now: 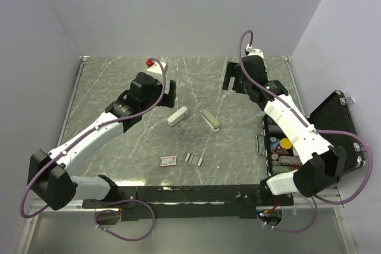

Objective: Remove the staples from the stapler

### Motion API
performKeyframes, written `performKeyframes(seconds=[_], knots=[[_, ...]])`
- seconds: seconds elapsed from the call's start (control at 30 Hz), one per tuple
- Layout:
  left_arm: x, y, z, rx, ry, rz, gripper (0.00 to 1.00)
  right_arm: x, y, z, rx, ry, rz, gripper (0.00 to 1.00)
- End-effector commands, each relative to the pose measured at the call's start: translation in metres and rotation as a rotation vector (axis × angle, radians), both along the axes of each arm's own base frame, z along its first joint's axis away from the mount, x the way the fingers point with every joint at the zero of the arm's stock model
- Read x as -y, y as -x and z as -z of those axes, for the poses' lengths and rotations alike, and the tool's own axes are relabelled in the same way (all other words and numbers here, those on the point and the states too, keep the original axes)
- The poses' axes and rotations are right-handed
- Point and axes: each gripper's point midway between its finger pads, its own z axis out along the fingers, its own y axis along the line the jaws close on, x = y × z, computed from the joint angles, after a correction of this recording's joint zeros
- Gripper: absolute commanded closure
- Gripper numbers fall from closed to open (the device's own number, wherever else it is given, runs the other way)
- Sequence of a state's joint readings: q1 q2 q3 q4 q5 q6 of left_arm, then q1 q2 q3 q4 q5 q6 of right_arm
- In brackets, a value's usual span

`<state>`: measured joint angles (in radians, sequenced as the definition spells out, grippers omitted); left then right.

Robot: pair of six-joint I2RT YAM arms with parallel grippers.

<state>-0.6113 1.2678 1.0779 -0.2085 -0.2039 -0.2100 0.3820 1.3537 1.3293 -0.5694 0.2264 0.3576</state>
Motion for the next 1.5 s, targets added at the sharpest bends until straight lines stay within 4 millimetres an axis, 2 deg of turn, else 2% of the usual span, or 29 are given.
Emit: performKeyframes(seconds=[0.0, 0.13, 0.3, 0.4, 0.57, 0.7, 0.87, 0.97, 1.07, 1.3, 1.47], knots=[[0.016, -0.003, -0.005, 0.023, -0.024, 0.064, 0.03, 0.002, 0.003, -0.014, 0.024, 0.03, -0.025, 0.0], [0.021, -0.003, 0.003, 0.013, -0.038, 0.086, 0.03, -0.006, 0.009, -0.008, 0.017, 0.027, -0.09, 0.0], [0.024, 0.001, 0.008, 0.016, -0.056, 0.114, 0.03, 0.003, 0.011, -0.005, 0.028, 0.056, -0.063, 0.0], [0.027, 0.001, 0.013, 0.024, -0.089, 0.132, 0.03, -0.001, 0.013, -0.008, 0.044, 0.037, -0.089, 0.0], [0.042, 0.004, 0.024, 0.041, -0.164, 0.212, 0.03, -0.008, 0.023, -0.003, 0.027, -0.014, -0.119, 0.0], [0.045, 0.001, 0.043, 0.034, -0.243, 0.263, 0.03, -0.019, 0.031, 0.012, 0.003, -0.043, -0.183, 0.0], [0.061, -0.005, 0.072, -0.027, -0.307, 0.352, 0.01, -0.026, 0.041, 0.019, -0.016, -0.074, -0.225, 0.0], [0.072, -0.006, 0.095, -0.083, -0.345, 0.423, 0.08, -0.037, 0.045, 0.023, -0.024, -0.104, -0.273, 0.0], [0.079, -0.006, 0.118, -0.131, -0.373, 0.469, 0.11, -0.036, 0.046, 0.03, -0.046, -0.084, -0.277, 0.0], [0.08, -0.003, 0.144, -0.165, -0.409, 0.528, 0.11, -0.042, 0.048, 0.034, -0.053, -0.094, -0.311, 0.0], [0.081, -0.008, 0.157, -0.187, -0.424, 0.531, 0.11, -0.047, 0.049, 0.036, -0.06, -0.111, -0.332, 0.0]])
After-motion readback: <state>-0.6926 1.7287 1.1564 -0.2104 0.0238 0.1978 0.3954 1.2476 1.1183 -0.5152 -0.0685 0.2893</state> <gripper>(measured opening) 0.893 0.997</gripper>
